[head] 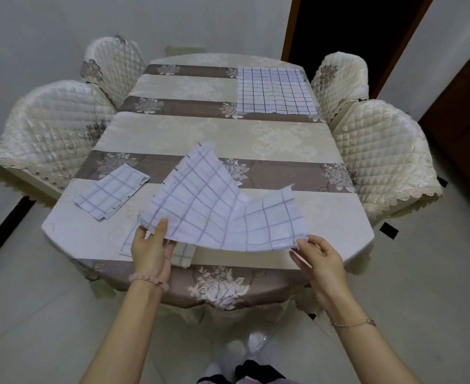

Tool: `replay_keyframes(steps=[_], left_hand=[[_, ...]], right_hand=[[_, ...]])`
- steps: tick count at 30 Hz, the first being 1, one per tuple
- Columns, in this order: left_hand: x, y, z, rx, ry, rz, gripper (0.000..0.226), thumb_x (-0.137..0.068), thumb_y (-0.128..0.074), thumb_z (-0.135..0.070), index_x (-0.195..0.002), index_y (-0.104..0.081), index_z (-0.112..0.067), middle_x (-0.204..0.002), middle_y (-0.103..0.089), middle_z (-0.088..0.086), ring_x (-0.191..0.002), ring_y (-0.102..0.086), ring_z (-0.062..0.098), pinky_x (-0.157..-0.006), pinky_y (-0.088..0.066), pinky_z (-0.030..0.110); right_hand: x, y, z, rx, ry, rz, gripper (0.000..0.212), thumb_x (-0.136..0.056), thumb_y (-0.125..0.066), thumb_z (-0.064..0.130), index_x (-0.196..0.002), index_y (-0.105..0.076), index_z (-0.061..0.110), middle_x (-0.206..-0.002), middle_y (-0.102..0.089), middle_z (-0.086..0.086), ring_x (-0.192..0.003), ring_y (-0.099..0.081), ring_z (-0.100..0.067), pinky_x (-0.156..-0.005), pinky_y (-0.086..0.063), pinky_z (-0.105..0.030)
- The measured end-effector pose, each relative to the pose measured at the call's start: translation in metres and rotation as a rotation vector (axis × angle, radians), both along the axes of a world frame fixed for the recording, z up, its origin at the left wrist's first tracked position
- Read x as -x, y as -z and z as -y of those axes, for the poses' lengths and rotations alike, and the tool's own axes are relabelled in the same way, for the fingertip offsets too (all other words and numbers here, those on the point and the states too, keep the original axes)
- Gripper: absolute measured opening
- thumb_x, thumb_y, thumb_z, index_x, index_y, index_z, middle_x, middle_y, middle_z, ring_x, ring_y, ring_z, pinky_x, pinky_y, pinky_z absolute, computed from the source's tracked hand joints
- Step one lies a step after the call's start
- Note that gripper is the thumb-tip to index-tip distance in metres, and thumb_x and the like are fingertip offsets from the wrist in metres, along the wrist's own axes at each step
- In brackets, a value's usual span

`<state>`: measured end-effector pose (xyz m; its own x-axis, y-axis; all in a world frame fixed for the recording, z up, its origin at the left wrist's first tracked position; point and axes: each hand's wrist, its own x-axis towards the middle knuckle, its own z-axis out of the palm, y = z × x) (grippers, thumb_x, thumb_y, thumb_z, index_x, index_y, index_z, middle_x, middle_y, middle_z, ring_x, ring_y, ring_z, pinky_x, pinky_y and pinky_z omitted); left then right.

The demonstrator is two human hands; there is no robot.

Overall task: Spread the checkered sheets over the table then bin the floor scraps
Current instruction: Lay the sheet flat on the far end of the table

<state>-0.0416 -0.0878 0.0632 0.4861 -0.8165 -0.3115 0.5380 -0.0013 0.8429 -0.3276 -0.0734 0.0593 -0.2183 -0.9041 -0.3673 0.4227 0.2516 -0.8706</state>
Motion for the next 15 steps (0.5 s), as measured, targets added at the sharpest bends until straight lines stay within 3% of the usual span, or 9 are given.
replay_keyframes(steps=[2,5,8,11,15], left_hand=[[-0.001,0.016,-0.003,-0.104,0.009,-0.082,0.032,-0.094,-0.053,-0.007,-0.125,-0.051,-0.010,-0.124,-0.060,0.012,-0.099,-0.064,0.017,-0.083,-0.057,0.037],[0.012,0.033,-0.012,-0.240,0.120,-0.180,0.034,-0.095,-0.051,-0.006,-0.128,-0.045,-0.002,-0.123,-0.057,0.017,-0.110,-0.058,0.028,-0.085,-0.056,0.043],[0.042,0.048,-0.031,-0.377,0.274,-0.144,0.027,-0.093,-0.053,-0.004,-0.119,-0.049,-0.001,-0.114,-0.059,0.017,-0.101,-0.059,0.027,-0.090,-0.049,0.040],[0.071,0.057,-0.044,-0.455,0.320,-0.099,0.011,-0.089,-0.058,-0.001,-0.091,-0.047,-0.002,-0.089,-0.052,0.013,-0.080,-0.056,0.017,-0.078,-0.053,0.033],[0.082,0.061,-0.038,-0.436,0.248,0.000,0.027,-0.087,-0.056,0.007,-0.111,-0.048,-0.002,-0.086,-0.058,0.011,-0.078,-0.059,0.021,-0.066,-0.056,0.028]], right_hand=[[-0.002,0.020,-0.009,-0.085,0.026,0.041,0.009,-0.086,-0.062,0.000,-0.082,-0.062,0.008,-0.075,-0.065,-0.005,-0.068,-0.068,-0.009,-0.066,-0.058,-0.020],[-0.006,0.048,-0.020,-0.188,0.079,0.098,0.008,-0.087,-0.061,-0.002,-0.086,-0.062,0.005,-0.083,-0.062,-0.010,-0.078,-0.065,-0.016,-0.069,-0.060,-0.023],[-0.010,0.066,-0.028,-0.258,0.128,0.157,0.008,-0.088,-0.059,-0.004,-0.094,-0.059,0.000,-0.084,-0.061,-0.013,-0.079,-0.062,-0.020,-0.068,-0.060,-0.024],[-0.012,0.073,-0.036,-0.307,0.070,0.184,0.009,-0.088,-0.059,-0.004,-0.096,-0.057,0.000,-0.083,-0.062,-0.013,-0.077,-0.063,-0.020,-0.074,-0.060,-0.029],[-0.005,0.076,-0.052,-0.336,-0.136,0.099,0.009,-0.084,-0.061,-0.006,-0.090,-0.064,0.000,-0.085,-0.073,-0.013,-0.078,-0.072,-0.020,-0.083,-0.057,-0.034]])
